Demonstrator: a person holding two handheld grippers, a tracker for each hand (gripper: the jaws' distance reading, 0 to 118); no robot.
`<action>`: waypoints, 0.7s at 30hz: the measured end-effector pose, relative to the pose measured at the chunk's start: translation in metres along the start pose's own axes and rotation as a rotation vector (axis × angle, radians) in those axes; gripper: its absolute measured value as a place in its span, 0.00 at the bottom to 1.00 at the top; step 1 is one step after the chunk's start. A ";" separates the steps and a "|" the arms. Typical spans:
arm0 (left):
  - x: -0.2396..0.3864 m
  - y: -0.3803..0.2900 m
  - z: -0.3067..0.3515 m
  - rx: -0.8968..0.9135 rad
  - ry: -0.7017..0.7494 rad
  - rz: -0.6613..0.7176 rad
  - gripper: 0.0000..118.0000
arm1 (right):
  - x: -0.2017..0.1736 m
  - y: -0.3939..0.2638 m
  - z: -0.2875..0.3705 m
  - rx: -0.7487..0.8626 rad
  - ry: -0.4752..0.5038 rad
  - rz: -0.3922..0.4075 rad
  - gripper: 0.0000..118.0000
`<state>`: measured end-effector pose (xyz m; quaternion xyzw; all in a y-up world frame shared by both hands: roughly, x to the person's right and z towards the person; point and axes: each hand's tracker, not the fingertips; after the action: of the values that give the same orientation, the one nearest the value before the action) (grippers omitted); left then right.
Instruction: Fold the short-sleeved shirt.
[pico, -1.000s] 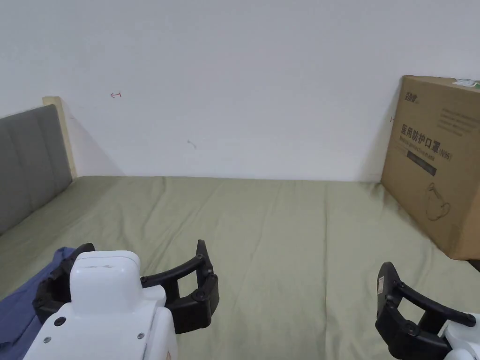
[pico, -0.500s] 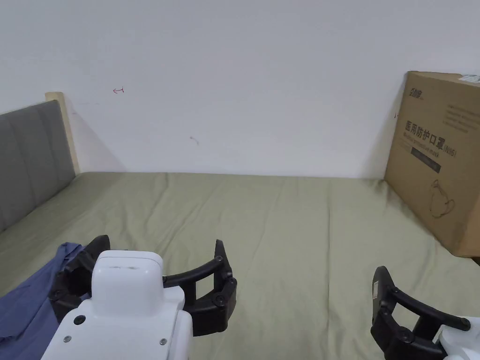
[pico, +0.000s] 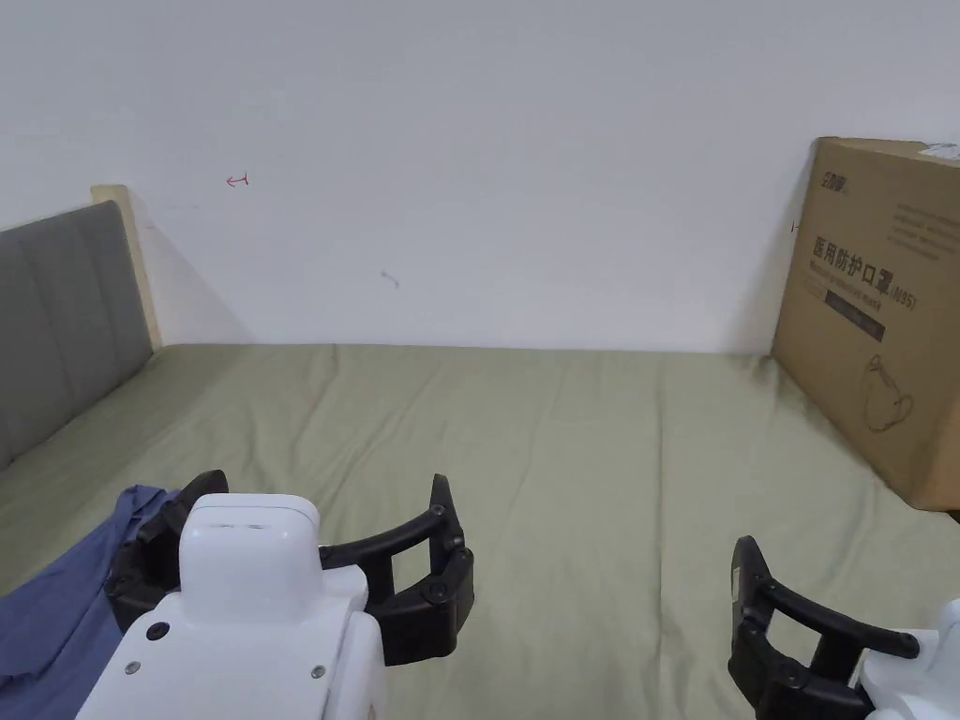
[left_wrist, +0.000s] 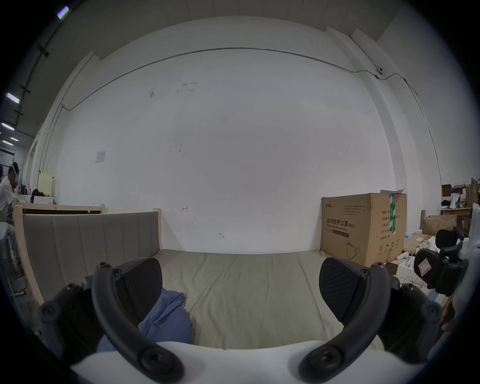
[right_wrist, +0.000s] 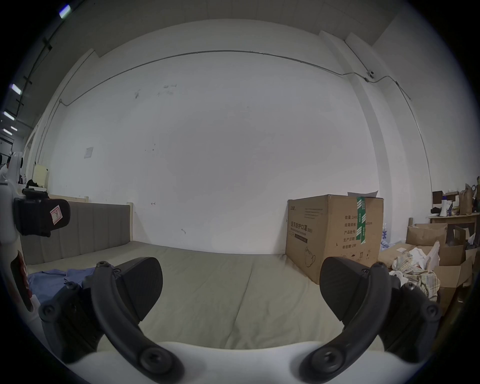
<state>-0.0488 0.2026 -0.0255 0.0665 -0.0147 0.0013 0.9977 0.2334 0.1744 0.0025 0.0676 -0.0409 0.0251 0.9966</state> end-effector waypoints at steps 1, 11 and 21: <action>-0.001 0.001 -0.001 -0.005 -0.002 0.004 1.00 | 0.000 0.000 0.000 0.001 0.002 -0.001 1.00; 0.002 0.000 -0.004 -0.006 -0.004 -0.005 1.00 | 0.005 -0.001 -0.006 -0.031 -0.020 -0.031 1.00; 0.001 -0.006 -0.023 -0.136 -0.069 -0.017 0.00 | 0.015 -0.008 -0.012 -0.083 0.028 -0.082 0.00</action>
<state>-0.0472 0.2001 -0.0491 -0.0015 -0.0487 -0.0104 0.9988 0.2495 0.1693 -0.0094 0.0274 -0.0252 -0.0167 0.9992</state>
